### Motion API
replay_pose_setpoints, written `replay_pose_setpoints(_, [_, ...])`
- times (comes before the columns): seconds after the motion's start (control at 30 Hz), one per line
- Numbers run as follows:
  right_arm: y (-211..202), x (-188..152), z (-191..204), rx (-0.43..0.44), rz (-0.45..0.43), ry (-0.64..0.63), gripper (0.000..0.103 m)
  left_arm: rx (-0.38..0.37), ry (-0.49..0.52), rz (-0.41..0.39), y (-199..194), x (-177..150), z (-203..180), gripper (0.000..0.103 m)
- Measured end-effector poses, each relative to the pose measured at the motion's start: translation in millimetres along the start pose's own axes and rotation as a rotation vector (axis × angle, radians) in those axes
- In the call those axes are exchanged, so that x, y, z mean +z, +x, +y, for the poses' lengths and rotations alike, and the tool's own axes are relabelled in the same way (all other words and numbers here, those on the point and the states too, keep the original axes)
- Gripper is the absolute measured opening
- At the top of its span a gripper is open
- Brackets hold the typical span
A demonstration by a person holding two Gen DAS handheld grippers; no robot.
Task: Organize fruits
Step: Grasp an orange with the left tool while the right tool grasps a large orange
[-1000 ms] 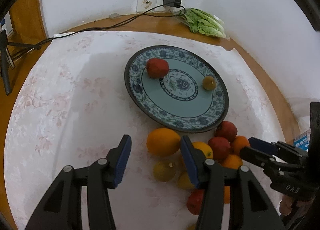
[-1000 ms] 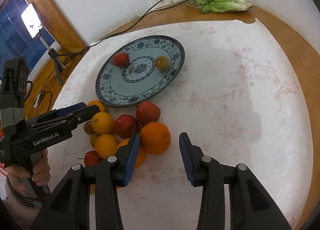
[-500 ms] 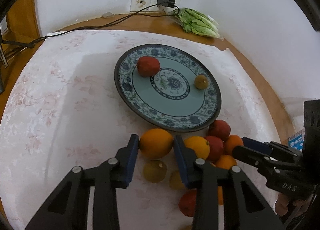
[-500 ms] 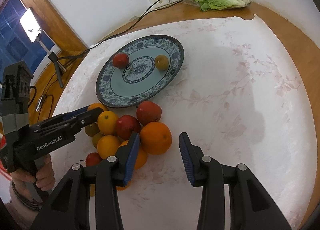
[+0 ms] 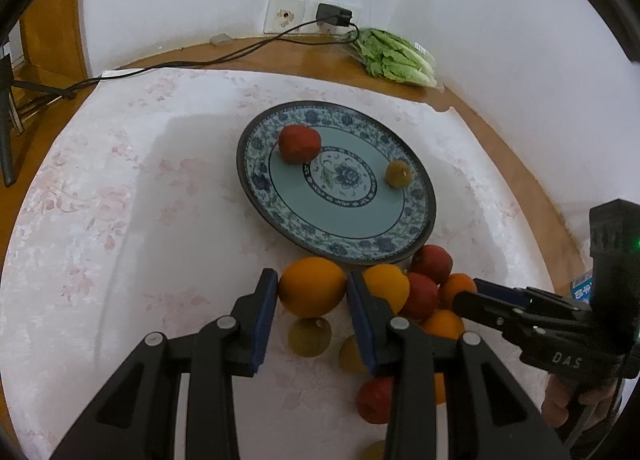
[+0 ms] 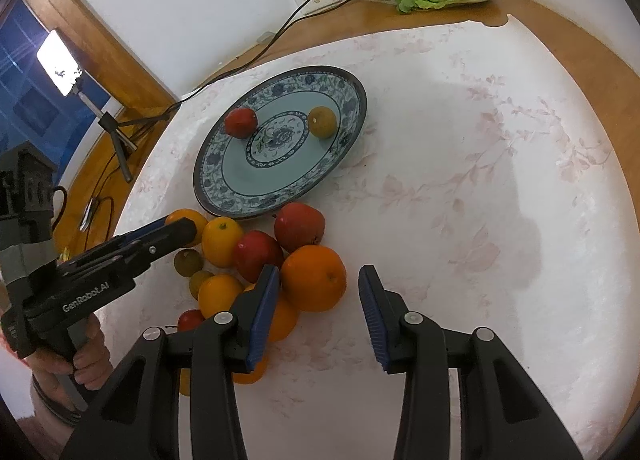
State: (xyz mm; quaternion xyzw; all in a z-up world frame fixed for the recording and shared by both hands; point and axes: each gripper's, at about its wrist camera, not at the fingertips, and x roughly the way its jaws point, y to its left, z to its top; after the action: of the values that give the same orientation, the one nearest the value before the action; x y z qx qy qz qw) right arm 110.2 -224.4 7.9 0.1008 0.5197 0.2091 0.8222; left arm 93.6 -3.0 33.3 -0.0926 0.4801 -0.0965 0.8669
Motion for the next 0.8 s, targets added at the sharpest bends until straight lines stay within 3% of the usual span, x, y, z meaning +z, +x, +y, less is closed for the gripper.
replay_pose_setpoints(0.13, [3.3, 1.5, -4.1, 0.034, 0.005, 0.029, 0.045, 0.003, -0.002, -0.007, -3.3, -1.3, 0.0, 0.037])
replay_pose_setpoints(0.23, [3.7, 1.2, -5.4, 0.062, 0.003, 0.041, 0.037, 0.004, -0.002, -0.012, -5.4, -0.4, -0.4, 0.037])
replay_pose_setpoints(0.8, [-19.8, 7.5, -0.7, 0.031, -0.06, 0.006, 0.035, 0.015, 0.009, -0.033, -11.5, 6.8, -1.8, 0.037])
